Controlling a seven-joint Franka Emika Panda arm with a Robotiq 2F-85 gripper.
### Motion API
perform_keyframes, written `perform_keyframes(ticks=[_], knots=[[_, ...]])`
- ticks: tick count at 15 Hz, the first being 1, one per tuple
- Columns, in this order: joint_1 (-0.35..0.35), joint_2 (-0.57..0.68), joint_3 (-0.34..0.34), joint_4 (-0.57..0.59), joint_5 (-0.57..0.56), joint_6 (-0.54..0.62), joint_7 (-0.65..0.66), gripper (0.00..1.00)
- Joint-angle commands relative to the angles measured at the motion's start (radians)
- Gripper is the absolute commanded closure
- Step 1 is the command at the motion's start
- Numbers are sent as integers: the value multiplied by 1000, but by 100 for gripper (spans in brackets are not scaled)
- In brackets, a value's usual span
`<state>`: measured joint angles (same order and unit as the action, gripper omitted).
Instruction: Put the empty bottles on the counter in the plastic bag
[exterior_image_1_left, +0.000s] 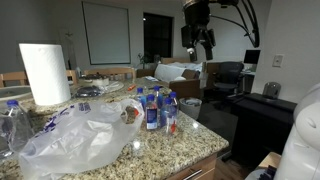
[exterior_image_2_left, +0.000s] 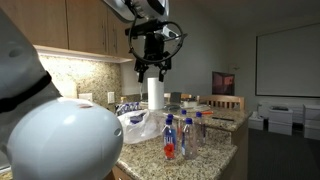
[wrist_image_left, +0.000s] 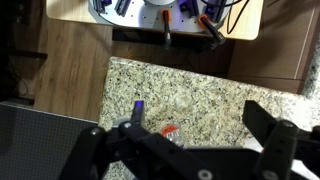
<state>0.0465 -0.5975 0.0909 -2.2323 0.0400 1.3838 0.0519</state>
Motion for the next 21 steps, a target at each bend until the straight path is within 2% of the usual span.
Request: perform_keyframes(ticks=[1, 4, 9, 11, 17, 21], knots=[[5, 1, -3, 3, -1, -2, 2, 0], [15, 58, 6, 17, -32, 42, -36, 0], [0, 205, 6, -4, -18, 322, 7, 0], [5, 284, -7, 6, 21, 412, 6, 0], [47, 568, 15, 82, 192, 685, 27, 0], [39, 664, 4, 151, 136, 729, 186, 0]])
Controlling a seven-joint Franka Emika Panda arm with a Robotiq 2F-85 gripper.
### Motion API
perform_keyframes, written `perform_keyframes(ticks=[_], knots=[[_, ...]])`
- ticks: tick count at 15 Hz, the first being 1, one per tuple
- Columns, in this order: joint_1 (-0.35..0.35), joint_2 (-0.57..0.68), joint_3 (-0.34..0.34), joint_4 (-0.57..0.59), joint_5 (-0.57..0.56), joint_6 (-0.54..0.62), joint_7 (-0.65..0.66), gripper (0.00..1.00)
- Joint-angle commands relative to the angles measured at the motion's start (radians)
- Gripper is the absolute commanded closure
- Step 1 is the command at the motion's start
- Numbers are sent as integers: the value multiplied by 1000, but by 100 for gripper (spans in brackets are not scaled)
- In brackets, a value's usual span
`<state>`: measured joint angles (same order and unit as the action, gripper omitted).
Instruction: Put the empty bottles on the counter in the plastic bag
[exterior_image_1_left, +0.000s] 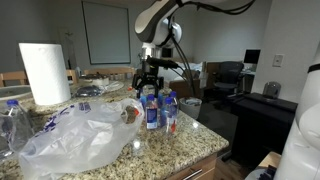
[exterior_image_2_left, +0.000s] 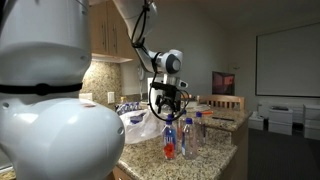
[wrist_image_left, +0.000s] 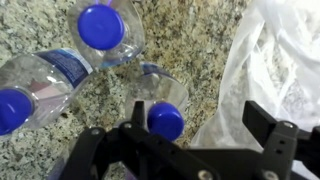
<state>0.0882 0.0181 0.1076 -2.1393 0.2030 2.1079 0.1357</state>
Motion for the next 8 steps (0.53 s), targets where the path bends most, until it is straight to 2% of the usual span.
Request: perform_keyframes(ticks=[1, 4, 8], knots=[[-2, 52, -19, 72, -45, -6, 135, 0], [7, 66, -28, 122, -99, -69, 204, 0], [14, 81, -20, 167, -106, -232, 226, 0]])
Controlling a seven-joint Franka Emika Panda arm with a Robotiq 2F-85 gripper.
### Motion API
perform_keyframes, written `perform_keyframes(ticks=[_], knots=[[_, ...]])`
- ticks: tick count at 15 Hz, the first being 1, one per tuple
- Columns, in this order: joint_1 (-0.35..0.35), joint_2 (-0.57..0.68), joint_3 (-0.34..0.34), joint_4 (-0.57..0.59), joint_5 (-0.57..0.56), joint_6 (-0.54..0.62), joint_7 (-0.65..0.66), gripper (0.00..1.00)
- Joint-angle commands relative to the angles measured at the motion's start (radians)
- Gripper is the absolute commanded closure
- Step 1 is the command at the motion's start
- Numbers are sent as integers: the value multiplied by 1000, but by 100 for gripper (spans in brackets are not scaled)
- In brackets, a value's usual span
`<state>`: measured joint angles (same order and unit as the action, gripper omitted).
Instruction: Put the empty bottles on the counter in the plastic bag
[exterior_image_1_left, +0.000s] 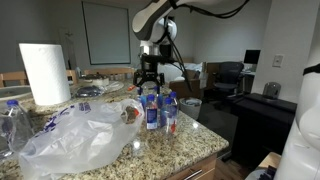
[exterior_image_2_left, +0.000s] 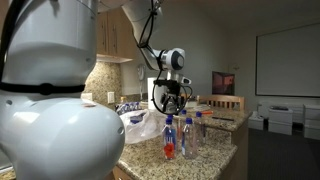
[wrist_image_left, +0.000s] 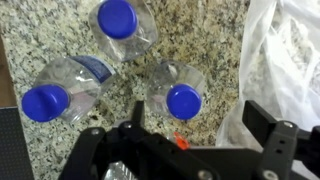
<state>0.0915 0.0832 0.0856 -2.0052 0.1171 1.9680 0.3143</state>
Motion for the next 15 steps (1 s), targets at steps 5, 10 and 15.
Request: perform_keyframes(ticks=[5, 10, 15], knots=[[10, 38, -3, 27, -6, -103, 61, 22], [15, 74, -5, 45, -16, -64, 58, 59], [19, 65, -8, 60, -46, -88, 91, 90]])
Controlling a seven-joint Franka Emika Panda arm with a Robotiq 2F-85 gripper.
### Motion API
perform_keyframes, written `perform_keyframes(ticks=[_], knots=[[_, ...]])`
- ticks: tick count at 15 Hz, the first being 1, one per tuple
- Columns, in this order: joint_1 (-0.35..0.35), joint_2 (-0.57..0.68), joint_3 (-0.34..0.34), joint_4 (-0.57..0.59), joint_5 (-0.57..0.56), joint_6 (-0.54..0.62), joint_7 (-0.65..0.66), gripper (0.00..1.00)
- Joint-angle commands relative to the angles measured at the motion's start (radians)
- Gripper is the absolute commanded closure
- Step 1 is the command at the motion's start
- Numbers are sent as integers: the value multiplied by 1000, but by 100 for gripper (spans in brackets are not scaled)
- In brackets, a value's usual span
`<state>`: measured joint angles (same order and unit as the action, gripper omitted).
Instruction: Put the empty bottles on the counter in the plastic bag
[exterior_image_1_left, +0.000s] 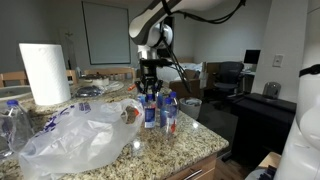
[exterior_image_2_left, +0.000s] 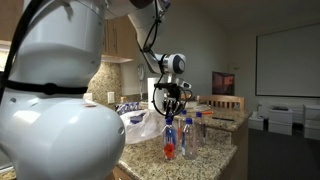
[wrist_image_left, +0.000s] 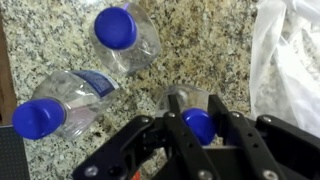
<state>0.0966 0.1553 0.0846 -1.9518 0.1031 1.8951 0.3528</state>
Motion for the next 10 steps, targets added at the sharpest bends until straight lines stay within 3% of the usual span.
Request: perform_keyframes(ticks=[1, 5, 10], knots=[[14, -7, -8, 8, -36, -20, 62, 87], [14, -45, -5, -9, -35, -32, 66, 87], [-27, -159, -9, -67, 187, 56, -221, 87]])
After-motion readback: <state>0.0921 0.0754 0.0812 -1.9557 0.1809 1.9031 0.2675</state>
